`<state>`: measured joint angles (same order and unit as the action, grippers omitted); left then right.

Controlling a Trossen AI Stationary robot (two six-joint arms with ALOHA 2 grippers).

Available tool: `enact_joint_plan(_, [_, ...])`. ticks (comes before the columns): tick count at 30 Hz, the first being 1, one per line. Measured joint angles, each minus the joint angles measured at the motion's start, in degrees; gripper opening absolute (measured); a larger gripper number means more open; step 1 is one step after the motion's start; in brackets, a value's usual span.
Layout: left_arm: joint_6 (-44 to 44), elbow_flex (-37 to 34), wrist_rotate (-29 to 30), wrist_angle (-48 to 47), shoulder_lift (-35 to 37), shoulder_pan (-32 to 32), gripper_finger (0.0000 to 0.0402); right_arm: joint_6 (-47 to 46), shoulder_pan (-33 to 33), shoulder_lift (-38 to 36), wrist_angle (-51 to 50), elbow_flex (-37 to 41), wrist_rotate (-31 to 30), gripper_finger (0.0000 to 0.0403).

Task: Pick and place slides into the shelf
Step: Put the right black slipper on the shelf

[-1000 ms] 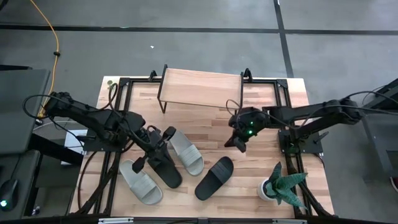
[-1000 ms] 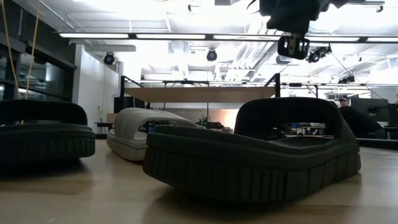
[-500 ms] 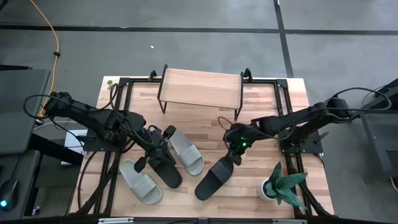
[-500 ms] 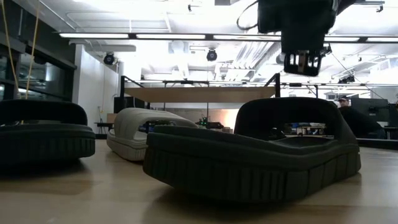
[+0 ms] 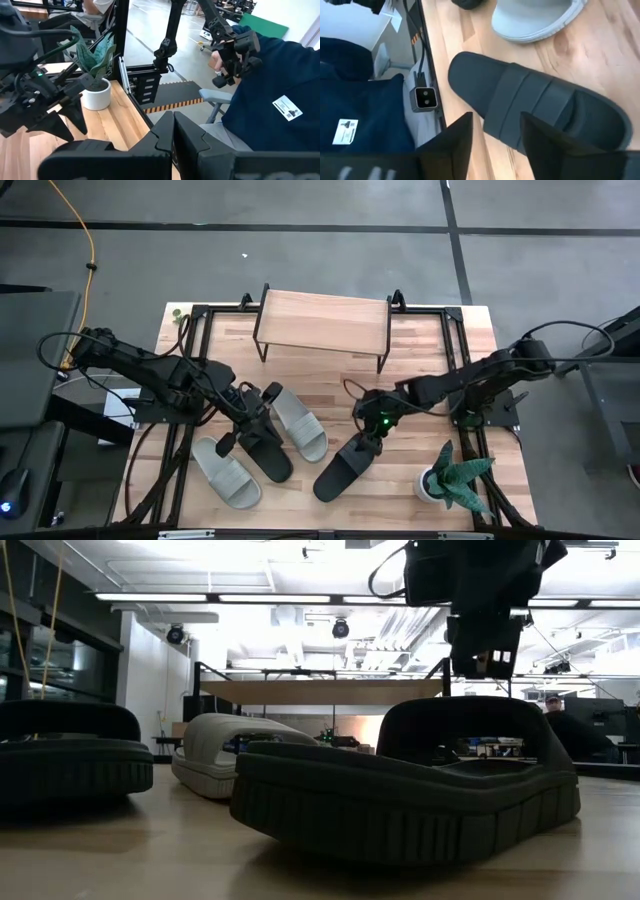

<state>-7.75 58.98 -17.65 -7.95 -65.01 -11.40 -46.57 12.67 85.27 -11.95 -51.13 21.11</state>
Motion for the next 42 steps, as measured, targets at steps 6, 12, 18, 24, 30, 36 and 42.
enact_joint_plan(6, [0.00, -0.01, -0.02, 0.03, 0.00, 0.00, 0.0001, -1.58, 1.98, 0.00, 0.19, 0.00, -1.82, 0.0185])
enact_joint_plan(12, [0.00, 0.00, -0.02, 0.03, 0.00, 0.00, 0.0001, -2.03, 2.40, -0.02, -4.58, 0.00, -4.61, 0.0189])
enact_joint_plan(18, [0.00, 0.00, -0.04, 0.01, 0.00, 0.00, 0.0001, -1.20, 2.38, -0.02, -4.59, 0.00, -5.96, 0.0189])
enact_joint_plan(24, [0.00, 0.00, -0.07, -0.89, 0.00, 0.00, 0.0001, -0.92, 2.33, 0.07, -4.97, 0.00, -7.49, 0.0189])
enact_joint_plan(30, [-0.02, -0.02, 0.27, -1.57, -0.56, -0.79, 0.0001, -2.11, 2.33, 1.69, -6.13, 0.00, -7.27, 0.0189])
enact_joint_plan(36, [0.68, -0.02, 0.72, -1.52, -1.55, -2.36, 0.0001, -2.18, 2.33, 6.07, -5.85, 0.00, -5.79, 0.0189])
enact_joint_plan(42, [1.03, -0.02, 0.74, -1.70, -1.64, -2.64, 0.0001, -1.17, 2.36, 8.71, -0.70, 0.00, -4.28, 0.0189])
